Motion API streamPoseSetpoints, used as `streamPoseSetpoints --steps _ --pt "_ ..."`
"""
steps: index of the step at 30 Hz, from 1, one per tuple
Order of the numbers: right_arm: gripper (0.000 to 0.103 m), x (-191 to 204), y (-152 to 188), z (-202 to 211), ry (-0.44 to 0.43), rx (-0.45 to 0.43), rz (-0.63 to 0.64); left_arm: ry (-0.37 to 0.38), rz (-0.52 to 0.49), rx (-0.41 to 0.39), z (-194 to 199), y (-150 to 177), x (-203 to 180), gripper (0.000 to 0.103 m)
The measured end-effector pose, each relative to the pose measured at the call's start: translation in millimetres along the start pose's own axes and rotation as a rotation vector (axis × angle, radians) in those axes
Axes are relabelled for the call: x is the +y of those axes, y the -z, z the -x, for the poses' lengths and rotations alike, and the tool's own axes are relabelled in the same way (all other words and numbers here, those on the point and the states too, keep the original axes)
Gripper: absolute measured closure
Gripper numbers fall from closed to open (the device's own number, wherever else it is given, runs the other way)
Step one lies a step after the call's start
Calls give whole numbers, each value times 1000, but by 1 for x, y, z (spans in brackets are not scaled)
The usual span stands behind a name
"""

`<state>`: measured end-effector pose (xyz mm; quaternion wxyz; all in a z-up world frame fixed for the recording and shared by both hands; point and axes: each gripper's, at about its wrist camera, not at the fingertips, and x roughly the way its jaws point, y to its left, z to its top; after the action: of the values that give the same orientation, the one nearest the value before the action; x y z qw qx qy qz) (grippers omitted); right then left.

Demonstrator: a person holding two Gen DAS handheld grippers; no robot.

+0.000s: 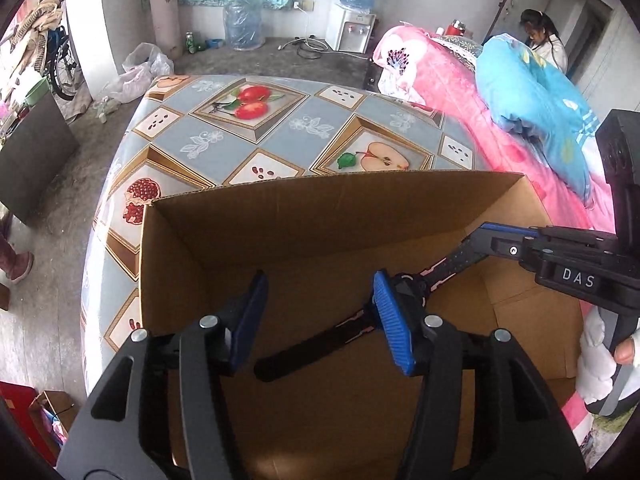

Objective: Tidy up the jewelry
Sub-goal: 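Open both grippers to release the smartwatch inside the box, then move both grippers back toward the multicolour beaded bracelet on the table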

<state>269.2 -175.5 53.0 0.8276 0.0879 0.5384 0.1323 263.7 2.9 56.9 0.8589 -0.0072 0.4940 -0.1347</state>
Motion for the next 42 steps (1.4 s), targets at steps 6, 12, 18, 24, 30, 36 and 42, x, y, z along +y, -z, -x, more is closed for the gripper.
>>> streamPoseSetpoints --steps 6,12,18,24,30,36,42 --pt "79 8 8 39 24 -108 49 -4 -15 -111 45 13 -6 47" --pt "67 17 55 120 -4 -286 93 -12 -84 -284 128 65 -13 33" --pt "37 17 172 168 19 -455 155 -68 -80 -351 170 158 -11 20" --pt "36 14 261 89 96 -273 95 -126 -20 -202 117 227 -10 20" --pt "36 26 295 31 217 -227 62 -170 -10 -148 66 239 -10 20" --pt "18 34 300 26 268 -279 92 -223 -36 -127 37 246 -12 19" --pt "6 30 304 25 275 -286 75 -200 -25 -131 43 261 -8 14"
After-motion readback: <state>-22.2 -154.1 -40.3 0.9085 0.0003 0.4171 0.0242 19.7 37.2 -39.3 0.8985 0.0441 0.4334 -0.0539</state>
